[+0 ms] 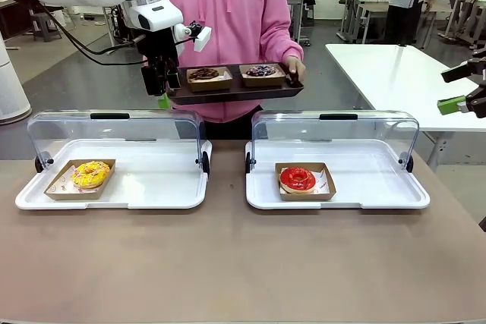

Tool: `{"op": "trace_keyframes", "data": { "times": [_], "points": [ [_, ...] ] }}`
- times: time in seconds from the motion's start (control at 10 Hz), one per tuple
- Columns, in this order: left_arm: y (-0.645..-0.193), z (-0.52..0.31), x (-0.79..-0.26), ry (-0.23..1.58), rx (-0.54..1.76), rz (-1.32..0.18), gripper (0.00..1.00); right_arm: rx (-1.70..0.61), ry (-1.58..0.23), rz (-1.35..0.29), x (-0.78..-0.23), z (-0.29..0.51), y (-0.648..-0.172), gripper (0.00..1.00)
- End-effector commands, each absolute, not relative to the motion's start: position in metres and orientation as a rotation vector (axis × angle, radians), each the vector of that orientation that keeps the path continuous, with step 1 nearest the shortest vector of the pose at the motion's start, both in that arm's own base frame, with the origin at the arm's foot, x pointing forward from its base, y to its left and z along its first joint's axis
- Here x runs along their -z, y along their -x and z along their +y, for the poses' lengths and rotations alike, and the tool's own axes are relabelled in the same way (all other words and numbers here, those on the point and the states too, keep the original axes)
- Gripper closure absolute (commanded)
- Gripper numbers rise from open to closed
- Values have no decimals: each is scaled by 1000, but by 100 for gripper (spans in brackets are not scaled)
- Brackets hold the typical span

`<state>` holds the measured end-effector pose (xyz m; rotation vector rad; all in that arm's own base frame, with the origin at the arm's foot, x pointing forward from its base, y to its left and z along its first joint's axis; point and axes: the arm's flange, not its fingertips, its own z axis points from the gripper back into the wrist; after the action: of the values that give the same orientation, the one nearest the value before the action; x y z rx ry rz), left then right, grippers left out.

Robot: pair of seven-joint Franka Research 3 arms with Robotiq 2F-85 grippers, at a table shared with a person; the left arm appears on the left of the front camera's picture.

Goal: Provide the desired donut to the person.
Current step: Place the picked Paper togo box onto the Handle tray extended by the person.

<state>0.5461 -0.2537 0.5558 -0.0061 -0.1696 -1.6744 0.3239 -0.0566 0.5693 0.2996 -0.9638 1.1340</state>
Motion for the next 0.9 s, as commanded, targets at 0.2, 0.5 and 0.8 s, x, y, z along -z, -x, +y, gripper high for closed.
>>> {"op": "trace_keyframes", "data": {
  "times": [0.2,0.5,0.8],
  "points": [
    [-549,-252,-556,-15,1665,-177,0,-1133,-304,-964,-568,-57,-325,0],
    [-524,-232,-577,141,1629,-179,0,-1133,-304,-964,-568,-57,-325,0],
    [-432,-117,-601,429,1443,-411,0,-1133,-304,-964,-568,-57,-325,0]
  ]
}}
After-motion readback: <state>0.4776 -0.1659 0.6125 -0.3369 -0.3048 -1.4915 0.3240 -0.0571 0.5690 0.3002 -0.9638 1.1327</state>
